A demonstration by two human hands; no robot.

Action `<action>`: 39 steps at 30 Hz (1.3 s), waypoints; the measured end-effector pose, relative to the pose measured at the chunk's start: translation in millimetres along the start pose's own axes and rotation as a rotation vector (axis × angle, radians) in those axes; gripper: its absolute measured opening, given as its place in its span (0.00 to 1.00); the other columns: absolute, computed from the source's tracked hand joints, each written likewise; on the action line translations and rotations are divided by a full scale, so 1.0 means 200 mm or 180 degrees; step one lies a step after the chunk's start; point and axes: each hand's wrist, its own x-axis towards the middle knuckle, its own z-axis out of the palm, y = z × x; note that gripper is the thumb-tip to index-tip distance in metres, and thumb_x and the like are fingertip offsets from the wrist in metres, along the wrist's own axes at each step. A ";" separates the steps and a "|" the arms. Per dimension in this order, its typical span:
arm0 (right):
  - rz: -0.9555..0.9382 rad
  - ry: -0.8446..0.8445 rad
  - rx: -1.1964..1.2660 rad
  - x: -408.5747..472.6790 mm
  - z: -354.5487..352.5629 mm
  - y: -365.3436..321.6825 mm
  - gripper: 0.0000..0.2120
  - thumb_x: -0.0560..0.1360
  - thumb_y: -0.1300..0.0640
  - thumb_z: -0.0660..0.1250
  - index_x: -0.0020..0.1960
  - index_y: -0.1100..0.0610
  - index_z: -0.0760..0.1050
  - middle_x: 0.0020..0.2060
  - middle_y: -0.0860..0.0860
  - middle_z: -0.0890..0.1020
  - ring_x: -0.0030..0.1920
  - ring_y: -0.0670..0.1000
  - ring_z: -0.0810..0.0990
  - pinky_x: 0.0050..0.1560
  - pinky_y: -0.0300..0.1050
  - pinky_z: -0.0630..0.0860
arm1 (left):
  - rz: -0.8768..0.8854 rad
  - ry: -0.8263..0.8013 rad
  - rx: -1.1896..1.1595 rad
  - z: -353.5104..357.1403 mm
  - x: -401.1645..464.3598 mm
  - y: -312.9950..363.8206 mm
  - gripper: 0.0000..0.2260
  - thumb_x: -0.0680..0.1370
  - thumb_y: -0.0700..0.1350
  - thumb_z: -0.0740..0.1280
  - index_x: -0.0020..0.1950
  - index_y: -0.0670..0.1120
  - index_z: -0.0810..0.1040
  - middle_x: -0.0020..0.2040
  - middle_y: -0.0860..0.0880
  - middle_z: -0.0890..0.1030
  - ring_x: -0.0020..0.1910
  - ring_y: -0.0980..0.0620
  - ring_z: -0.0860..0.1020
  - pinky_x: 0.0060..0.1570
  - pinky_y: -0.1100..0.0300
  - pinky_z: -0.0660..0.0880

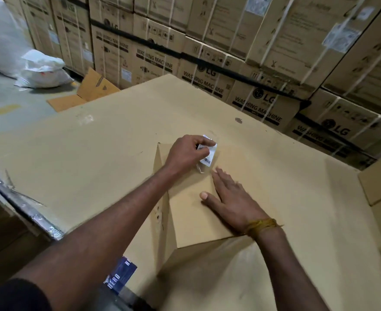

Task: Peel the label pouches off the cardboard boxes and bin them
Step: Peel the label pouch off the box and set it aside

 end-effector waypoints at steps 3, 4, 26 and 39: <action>0.0040 0.0070 0.0060 0.17 -0.02 0.00 0.38 0.80 0.34 0.48 0.81 0.52 0.39 0.81 0.49 0.41 0.80 0.48 0.40 0.78 0.48 0.40 | 0.0043 0.0052 0.0077 0.00 0.00 0.01 0.14 0.71 0.44 0.66 0.53 0.53 0.87 0.50 0.58 0.86 0.46 0.58 0.83 0.45 0.61 0.78; 0.0029 0.0100 0.0060 0.17 -0.01 0.00 0.38 0.81 0.34 0.48 0.81 0.51 0.39 0.81 0.49 0.41 0.80 0.48 0.40 0.78 0.48 0.40 | 0.0046 0.0060 0.0099 0.00 0.00 0.01 0.15 0.70 0.45 0.65 0.53 0.54 0.87 0.50 0.59 0.86 0.47 0.59 0.83 0.46 0.61 0.77; -0.0603 0.0239 0.0342 -0.09 0.04 0.05 0.38 0.75 0.26 0.43 0.80 0.42 0.50 0.79 0.42 0.42 0.79 0.44 0.38 0.78 0.48 0.38 | -0.0005 0.0191 -0.0148 -0.01 0.00 0.00 0.14 0.75 0.38 0.66 0.54 0.50 0.86 0.51 0.57 0.85 0.45 0.60 0.82 0.42 0.67 0.75; -0.1031 0.0159 -0.0021 -0.07 0.06 0.03 0.34 0.76 0.29 0.46 0.79 0.37 0.48 0.79 0.40 0.43 0.78 0.42 0.38 0.77 0.45 0.37 | -0.0006 0.0204 -0.0103 0.00 0.00 -0.01 0.13 0.73 0.42 0.67 0.53 0.52 0.87 0.50 0.57 0.85 0.48 0.58 0.83 0.48 0.59 0.78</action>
